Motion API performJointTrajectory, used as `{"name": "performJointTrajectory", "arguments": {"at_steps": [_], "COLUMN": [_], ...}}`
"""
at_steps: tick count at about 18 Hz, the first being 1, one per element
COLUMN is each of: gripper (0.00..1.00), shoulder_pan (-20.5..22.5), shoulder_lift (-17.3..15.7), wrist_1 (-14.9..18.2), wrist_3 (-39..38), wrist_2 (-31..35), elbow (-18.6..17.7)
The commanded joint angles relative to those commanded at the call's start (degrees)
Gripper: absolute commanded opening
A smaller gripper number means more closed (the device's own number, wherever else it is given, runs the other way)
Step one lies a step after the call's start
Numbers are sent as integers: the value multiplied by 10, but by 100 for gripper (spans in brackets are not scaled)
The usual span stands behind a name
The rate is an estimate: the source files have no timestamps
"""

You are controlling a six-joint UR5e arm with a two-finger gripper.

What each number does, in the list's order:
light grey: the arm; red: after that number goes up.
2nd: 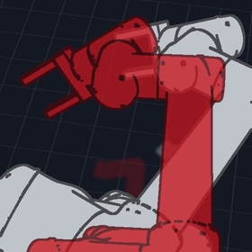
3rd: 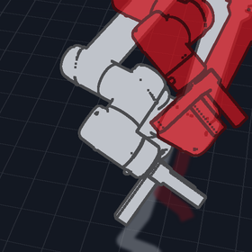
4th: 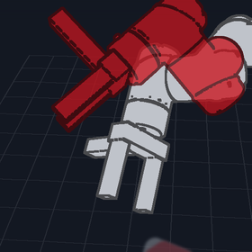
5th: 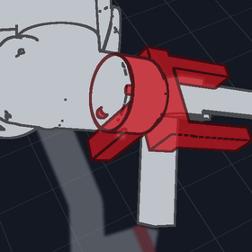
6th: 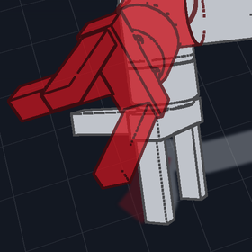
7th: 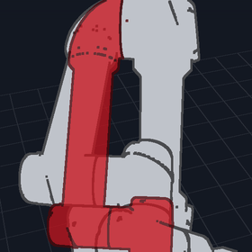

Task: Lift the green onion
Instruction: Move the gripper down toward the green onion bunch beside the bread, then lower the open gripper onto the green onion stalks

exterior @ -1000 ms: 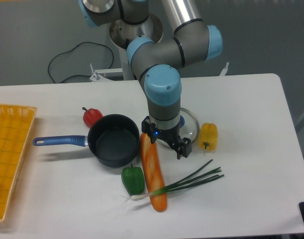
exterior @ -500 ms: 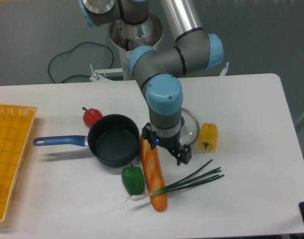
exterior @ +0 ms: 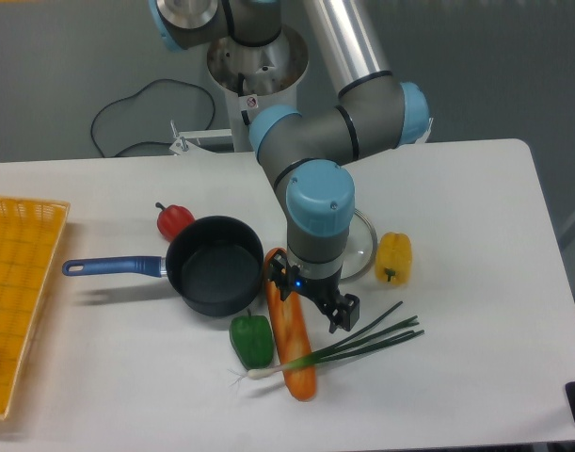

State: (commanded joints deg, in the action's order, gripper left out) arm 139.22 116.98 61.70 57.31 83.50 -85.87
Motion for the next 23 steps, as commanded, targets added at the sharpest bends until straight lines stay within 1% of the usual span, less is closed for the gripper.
{"name": "performJointTrajectory", "arguments": {"at_steps": [2, 5, 8, 10, 12, 15, 21, 22, 23], "gripper": [100, 100, 100, 100, 100, 100, 100, 100, 100], "shoulder_pan": [0, -2, -7, -9, -10, -11, -6, -6, -6], "shoulder_lift": [3, 16, 26, 36, 41, 41, 48, 52, 48], "wrist_1": [-6, -19, -21, -24, -38, -38, -38, -38, -38], "wrist_3": [1, 0, 2, 22, 52, 57, 125, 127, 125], "wrist_2": [-6, -8, -8, -8, -8, -10, -26, -27, -27], "elbow": [0, 0, 3, 9, 11, 12, 11, 11, 11]}}
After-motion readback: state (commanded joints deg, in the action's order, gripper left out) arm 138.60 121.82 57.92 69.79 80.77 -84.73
